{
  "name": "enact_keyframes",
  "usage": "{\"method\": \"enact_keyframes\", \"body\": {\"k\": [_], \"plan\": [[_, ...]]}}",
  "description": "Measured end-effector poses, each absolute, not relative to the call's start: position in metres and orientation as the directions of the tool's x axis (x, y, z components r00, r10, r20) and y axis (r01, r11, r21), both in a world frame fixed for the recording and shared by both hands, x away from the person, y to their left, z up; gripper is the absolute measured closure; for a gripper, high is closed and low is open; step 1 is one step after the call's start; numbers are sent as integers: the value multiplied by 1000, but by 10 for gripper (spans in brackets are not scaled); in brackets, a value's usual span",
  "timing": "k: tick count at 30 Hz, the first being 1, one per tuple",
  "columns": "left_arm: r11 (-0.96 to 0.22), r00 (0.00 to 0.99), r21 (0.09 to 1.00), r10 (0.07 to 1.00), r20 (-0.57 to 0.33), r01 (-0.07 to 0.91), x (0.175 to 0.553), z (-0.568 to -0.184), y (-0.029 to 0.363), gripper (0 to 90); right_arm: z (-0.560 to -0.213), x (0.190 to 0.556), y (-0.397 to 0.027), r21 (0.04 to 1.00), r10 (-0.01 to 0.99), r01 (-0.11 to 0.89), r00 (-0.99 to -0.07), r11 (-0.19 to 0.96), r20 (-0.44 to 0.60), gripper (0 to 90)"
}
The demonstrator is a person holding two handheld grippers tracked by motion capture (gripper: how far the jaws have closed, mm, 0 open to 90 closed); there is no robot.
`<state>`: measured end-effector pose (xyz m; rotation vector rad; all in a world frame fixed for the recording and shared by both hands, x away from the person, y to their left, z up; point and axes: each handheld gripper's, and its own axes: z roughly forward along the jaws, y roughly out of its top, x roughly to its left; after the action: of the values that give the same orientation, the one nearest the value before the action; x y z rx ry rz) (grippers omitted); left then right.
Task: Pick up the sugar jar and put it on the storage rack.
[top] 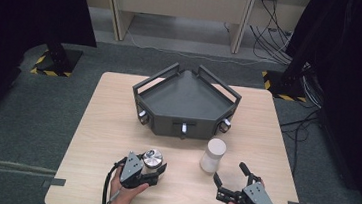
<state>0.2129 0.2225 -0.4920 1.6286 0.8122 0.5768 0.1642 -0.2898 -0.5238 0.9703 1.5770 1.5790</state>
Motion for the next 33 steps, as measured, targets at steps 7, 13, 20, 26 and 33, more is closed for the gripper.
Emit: {"method": "enact_keyframes", "body": {"k": [7,13,20,26,33], "plan": [[-85,647,979,761,-56,184,218,-484,227,309,-524,164,-290,999,877,33,-479,-21,34,17],[-62,646,980,760,-75,187,227,-470,234,309,-524,164,-290,999,877,35,-479,-21,35,16],[-62,643,979,762,-78,192,241,-452,235,309,-524,164,-291,999,879,33,-474,-26,38,16],[-75,645,976,761,-75,203,248,-441,233,309,-524,164,-291,999,880,33,-474,-26,39,16],[-79,653,976,753,-75,204,255,-433,232,309,-524,164,-291,999,880,32,-473,-26,38,16]]}}
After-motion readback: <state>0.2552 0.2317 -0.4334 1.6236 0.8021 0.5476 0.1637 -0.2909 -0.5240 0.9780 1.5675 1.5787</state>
